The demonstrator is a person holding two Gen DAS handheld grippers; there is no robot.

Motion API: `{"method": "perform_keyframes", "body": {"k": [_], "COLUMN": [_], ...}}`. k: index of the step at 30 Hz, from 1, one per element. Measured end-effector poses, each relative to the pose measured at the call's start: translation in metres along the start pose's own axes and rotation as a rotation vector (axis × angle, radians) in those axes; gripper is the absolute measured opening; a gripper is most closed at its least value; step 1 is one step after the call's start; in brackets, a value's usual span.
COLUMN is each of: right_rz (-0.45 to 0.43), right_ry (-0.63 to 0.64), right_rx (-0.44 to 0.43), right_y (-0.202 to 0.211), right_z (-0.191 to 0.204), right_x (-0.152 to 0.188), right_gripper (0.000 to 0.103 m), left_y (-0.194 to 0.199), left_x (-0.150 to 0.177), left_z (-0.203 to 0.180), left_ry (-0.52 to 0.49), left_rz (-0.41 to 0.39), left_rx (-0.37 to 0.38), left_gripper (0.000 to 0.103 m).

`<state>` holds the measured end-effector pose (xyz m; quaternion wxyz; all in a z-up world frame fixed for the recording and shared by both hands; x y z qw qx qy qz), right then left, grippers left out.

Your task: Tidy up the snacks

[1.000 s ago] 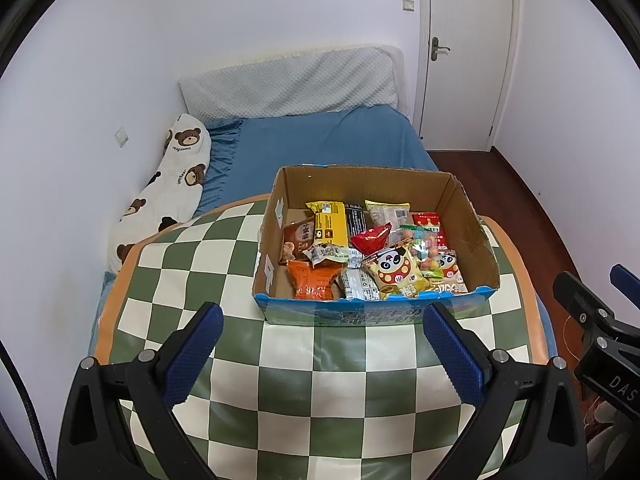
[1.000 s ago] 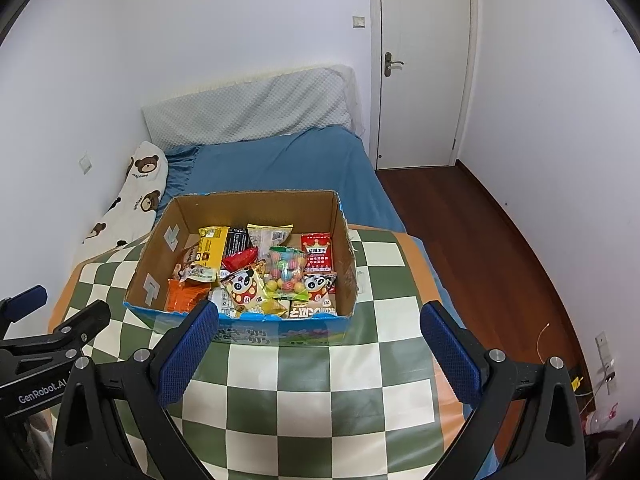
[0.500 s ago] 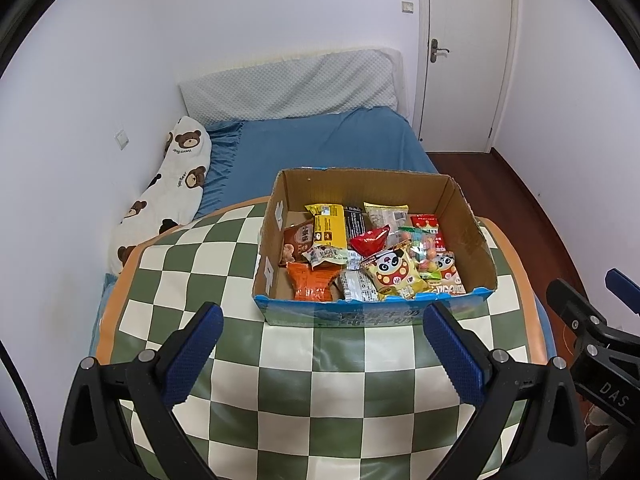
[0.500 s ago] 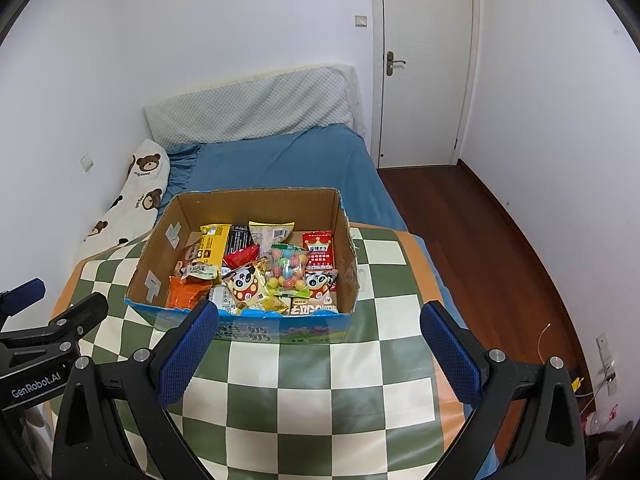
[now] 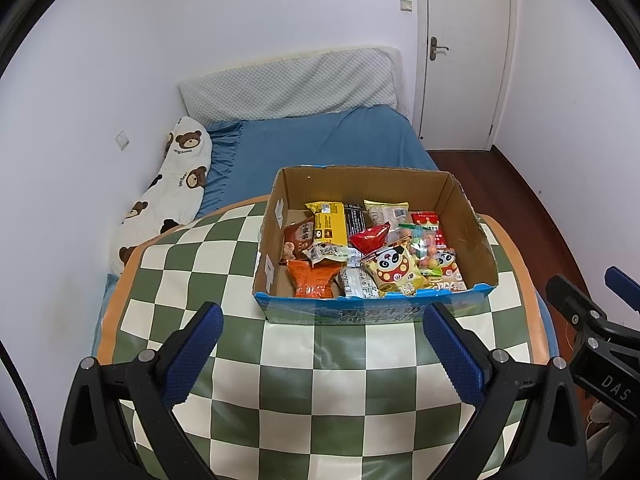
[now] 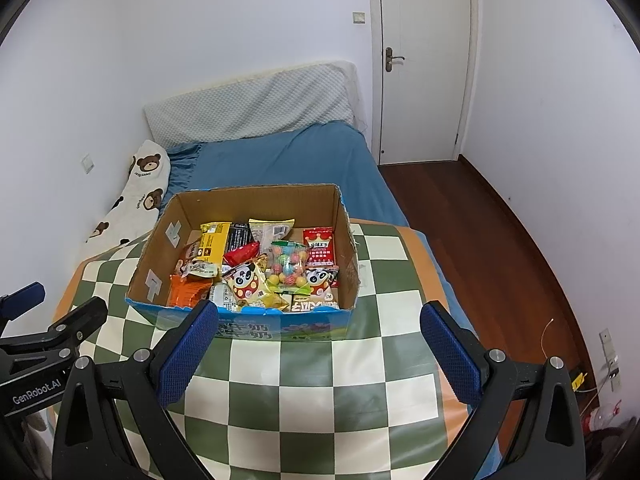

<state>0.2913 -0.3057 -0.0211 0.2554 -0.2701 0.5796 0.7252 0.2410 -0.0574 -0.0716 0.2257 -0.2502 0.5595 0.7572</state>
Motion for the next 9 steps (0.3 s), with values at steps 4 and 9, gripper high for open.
{"method": "perform_keyframes", "body": {"k": [4,9], "right_rz": [0.0,-0.004], "right_ry": [-0.001,0.001], "right_rx": [0.0,0.001], "right_y": [0.0006,0.0002], "right_z": [-0.0002,-0.0001], "right_x": [0.0002,-0.0009], "right_gripper": [0.103,0.103], "left_y": [-0.0005,-0.0011], "left_x": [0.0012,-0.0009], "left_z": [0.0033,0.0066], "left_ry": [0.005,0.009], "left_rz": [0.006,-0.004], "left_rx": [-0.001,-0.005], "left_gripper": [0.102,0.102]}}
Point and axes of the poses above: each gripper's, at about its wrist camera, not at the fingertips, and y roughly against the way its jaws point, z to its left, x to its underside, the point moved 8 cm from there along -y, roughly the way its jaws point, and after that the axes turned 14 degrees about -x, right-handed, at the moved point
